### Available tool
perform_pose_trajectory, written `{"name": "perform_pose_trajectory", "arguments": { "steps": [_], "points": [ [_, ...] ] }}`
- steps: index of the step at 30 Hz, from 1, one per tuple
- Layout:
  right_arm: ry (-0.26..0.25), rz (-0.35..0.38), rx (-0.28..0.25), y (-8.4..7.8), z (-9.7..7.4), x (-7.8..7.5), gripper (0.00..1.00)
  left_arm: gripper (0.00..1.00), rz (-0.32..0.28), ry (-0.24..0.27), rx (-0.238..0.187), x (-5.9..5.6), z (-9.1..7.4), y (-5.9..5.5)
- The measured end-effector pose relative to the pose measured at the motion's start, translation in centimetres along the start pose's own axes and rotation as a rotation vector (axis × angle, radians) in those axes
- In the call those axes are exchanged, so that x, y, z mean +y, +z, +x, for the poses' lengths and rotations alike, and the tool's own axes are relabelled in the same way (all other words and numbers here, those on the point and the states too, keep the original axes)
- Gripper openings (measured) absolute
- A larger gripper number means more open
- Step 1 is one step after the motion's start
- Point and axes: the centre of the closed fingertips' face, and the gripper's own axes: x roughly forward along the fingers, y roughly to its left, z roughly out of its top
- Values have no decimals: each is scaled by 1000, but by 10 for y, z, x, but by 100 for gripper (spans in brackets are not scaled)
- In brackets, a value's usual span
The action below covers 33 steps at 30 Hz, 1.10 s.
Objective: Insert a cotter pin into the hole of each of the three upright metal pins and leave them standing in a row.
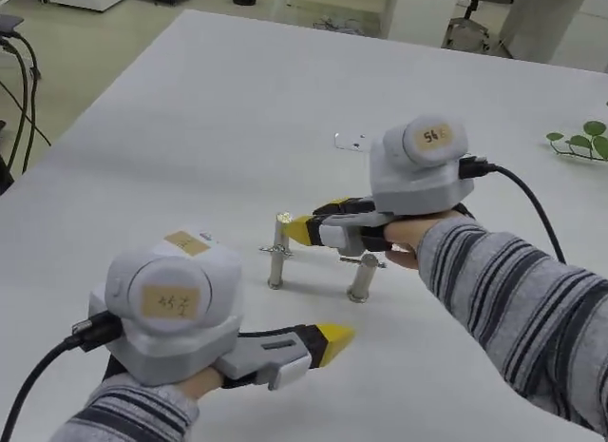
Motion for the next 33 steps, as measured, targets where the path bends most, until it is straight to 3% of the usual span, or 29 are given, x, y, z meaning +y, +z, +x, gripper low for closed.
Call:
{"name": "perform_pose_trajectory", "arguments": {
  "steps": [5,9,14,30,33],
  "points": [
    [-12,4,2,0,17,-2,23,98,17,3,-6,1,0,3],
    [-27,-21,26,-3,27,-3,20,99,-26,2,-24,1,0,6],
    [-34,-30,40,-5,34,-5,18,99,-32,7,-30,3,0,8],
    [-47,-35,73,-9,41,-13,10,98,-26,9,-5,4,1,4],
    [-52,-107,77,-7,42,-17,9,98,-23,6,-1,3,2,4]
  ]
}}
